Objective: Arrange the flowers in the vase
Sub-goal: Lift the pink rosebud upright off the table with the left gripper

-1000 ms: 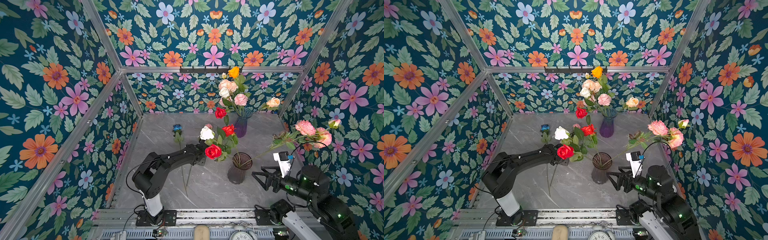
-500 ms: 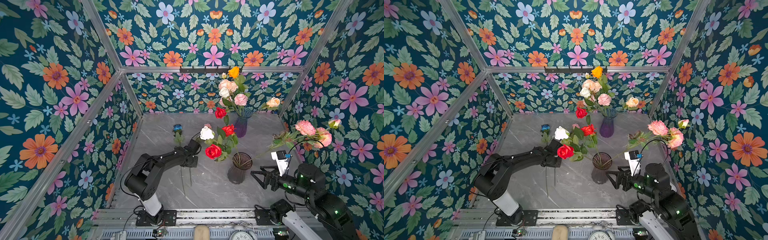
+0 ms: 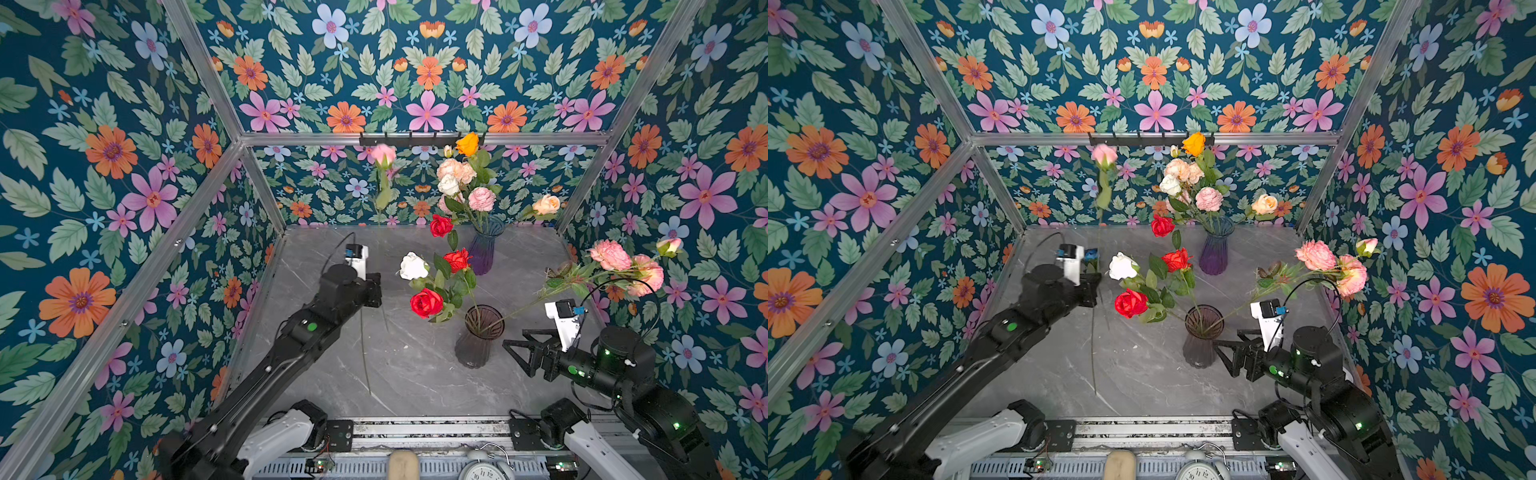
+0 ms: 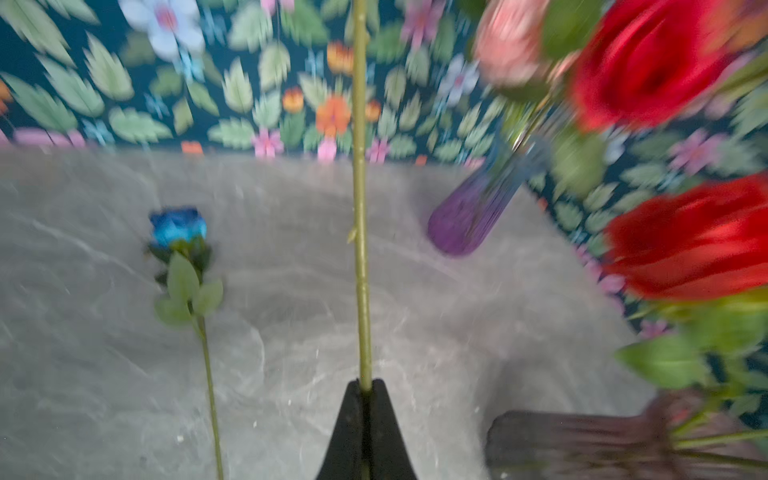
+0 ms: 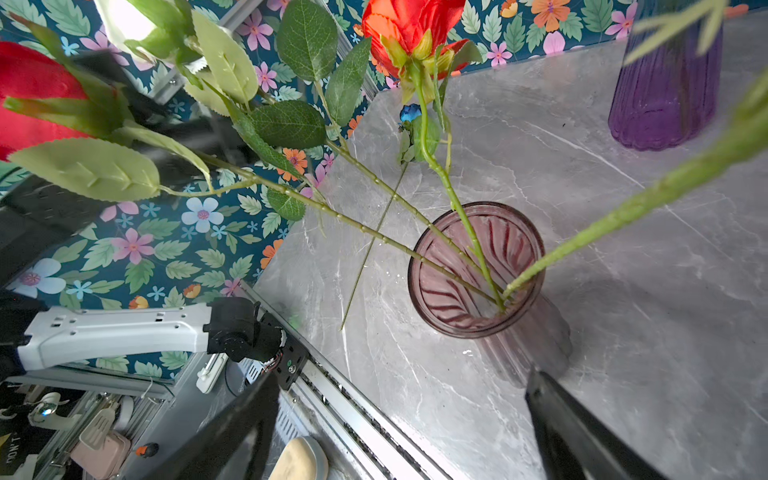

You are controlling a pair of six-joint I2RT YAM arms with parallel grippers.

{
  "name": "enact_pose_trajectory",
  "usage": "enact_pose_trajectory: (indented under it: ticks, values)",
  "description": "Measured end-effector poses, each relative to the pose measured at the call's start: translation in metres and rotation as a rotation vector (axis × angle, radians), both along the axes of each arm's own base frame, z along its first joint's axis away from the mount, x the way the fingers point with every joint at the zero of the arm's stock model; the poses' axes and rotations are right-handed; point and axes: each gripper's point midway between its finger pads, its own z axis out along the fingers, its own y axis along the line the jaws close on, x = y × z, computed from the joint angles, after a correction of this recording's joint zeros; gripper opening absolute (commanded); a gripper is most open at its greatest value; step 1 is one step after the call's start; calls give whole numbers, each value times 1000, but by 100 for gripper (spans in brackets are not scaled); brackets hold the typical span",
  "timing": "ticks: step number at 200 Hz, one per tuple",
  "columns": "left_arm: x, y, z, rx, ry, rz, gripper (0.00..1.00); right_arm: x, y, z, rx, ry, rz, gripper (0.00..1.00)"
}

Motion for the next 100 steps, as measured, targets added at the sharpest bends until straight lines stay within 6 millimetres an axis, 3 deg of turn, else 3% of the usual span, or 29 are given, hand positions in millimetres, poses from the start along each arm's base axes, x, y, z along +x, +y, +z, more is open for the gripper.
enact_pose_trajectory:
  ticks: [31,53,68,100]
  values:
    - [-62,33,129,-252,-368,-46,0,6,8,1,-6,3,35,96]
    - [-87,14,188,-354,-485,-224,0,2,20,19,37,-27,113,98]
    - [-94,-13,199,-410,-486,-378,0,-5,27,38,81,-77,170,96]
    - [-103,-83,185,-423,-387,-618,0,-20,38,70,146,-142,280,89]
